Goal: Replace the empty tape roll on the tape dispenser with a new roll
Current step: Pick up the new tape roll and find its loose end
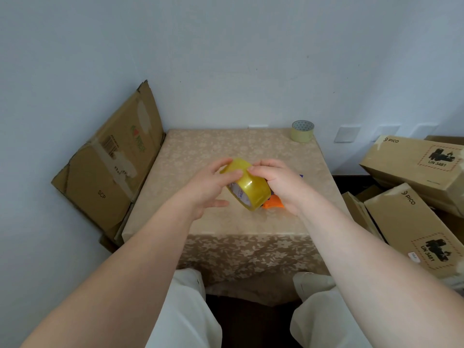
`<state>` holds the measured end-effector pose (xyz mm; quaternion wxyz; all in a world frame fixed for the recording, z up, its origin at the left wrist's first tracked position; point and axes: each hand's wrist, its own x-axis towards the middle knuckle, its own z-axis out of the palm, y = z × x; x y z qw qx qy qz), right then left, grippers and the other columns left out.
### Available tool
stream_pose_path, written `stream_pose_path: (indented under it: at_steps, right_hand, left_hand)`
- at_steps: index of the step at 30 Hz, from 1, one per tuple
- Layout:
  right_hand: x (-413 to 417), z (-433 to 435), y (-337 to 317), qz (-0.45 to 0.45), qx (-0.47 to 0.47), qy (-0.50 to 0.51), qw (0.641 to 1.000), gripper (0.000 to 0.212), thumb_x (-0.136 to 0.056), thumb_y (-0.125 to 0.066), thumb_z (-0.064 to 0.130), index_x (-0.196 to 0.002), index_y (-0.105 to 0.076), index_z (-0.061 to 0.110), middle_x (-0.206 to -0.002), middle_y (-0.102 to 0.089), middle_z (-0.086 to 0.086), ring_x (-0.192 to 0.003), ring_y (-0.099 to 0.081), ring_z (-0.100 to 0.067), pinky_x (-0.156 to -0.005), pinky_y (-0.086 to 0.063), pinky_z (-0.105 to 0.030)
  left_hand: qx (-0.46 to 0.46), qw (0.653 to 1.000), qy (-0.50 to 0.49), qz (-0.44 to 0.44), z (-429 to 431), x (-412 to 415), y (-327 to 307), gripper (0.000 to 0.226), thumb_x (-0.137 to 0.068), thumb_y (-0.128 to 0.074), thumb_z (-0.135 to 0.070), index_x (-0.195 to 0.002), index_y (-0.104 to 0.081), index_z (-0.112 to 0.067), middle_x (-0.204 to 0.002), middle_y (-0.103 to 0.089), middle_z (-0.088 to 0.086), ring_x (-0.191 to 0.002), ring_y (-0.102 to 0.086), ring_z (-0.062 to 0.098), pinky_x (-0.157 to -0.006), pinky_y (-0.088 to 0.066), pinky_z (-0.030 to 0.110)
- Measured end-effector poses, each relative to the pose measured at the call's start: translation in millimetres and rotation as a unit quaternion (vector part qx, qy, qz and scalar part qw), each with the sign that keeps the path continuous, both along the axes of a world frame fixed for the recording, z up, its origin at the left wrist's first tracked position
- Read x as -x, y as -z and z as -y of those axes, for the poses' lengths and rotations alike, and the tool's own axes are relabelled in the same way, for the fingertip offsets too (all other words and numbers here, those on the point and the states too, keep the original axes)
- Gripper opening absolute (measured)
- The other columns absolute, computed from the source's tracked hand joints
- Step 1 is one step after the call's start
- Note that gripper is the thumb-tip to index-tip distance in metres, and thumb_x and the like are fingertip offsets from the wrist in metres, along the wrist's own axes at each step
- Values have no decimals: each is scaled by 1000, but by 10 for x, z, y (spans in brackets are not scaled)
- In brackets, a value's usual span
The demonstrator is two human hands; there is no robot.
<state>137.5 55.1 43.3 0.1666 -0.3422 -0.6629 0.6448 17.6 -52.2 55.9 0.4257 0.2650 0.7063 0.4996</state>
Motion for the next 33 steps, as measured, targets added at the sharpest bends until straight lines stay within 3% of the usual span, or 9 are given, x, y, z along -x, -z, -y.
stream_pose_path:
  at_steps: [4,8,12,16,20,22,25,28,33]
  right_hand:
    - [4,-28,-28,-4,50,22,999,39,-76,-67,33,-111,-65,15,-106,-67,-10,-95,-63,-29,-66,-48,-34]
    - [22,-33,-82,-10,81,32,996,59,-68,-68,40,-121,-60,15,-115,-67,-15,-101,-66,-34,-62,-52,-34]
    - [-39,-94,-119,-65,114,-26,991,36,-89,-57,19,-123,-62,7,-118,-67,-18,-103,-66,-31,-83,-55,-44]
    - [-103,-68,-170,-130,196,-88,968,37,-94,-44,7,-127,-55,-3,-113,-60,-22,-80,-66,-19,-75,-57,-31]
    - [-96,-32,-201,-157,191,-94,964,42,-93,-41,5,-132,-49,-6,-123,-55,-25,-105,-58,-33,-87,-53,-40]
    - [-70,-27,-200,-150,177,-76,970,40,-93,-42,3,-132,-49,-7,-130,-54,-29,-110,-55,-35,-94,-48,-45]
    - [-43,-48,-193,-116,152,-43,981,38,-91,-49,3,-128,-55,-3,-129,-58,-28,-107,-60,-34,-89,-51,-45]
    - [-32,-59,-174,-102,152,-13,983,36,-89,-55,6,-125,-59,0,-124,-63,-24,-106,-63,-35,-88,-53,-45]
    - [-11,-21,-159,-116,146,-11,982,29,-88,-56,8,-114,-66,0,-111,-68,-21,-98,-65,-31,-91,-52,-46]
  left_hand:
    - [-2,986,68,-154,-6,42,106,105,-45,-81,-59,-138,-33,-47,-144,-34,-2,-130,-39,15,-110,-35,36]
    - [-64,983,82,-152,-23,-4,119,99,-55,-85,-46,-139,-33,-44,-141,-42,-8,-125,-47,12,-103,-45,36]
    - [-63,996,53,-23,2,15,75,68,-60,-73,-55,-123,-53,-38,-122,-61,-6,-111,-61,17,-83,-56,37]
    - [-7,995,60,81,17,18,90,62,-62,-52,-74,-109,-63,-36,-108,-71,-4,-99,-67,17,-74,-57,37]
    - [13,977,5,212,-30,49,147,62,-81,-32,-72,-116,-60,-29,-114,-67,4,-101,-65,24,-73,-57,42]
    - [17,985,-11,169,-40,68,183,54,-87,-34,-65,-123,-55,-31,-122,-63,2,-106,-62,25,-80,-55,45]
    - [-44,999,-6,11,-47,84,170,35,-93,-51,-34,-128,-48,-37,-131,-55,-6,-117,-53,19,-94,-46,45]
    - [-107,991,19,-82,-65,74,108,38,-88,-59,-11,-115,-57,-36,-112,-58,-9,-107,-57,16,-84,-48,31]
    - [-98,988,-32,-117,-112,75,128,17,-90,-58,-15,-99,-65,-28,-92,-64,-6,-88,-62,18,-65,-54,31]
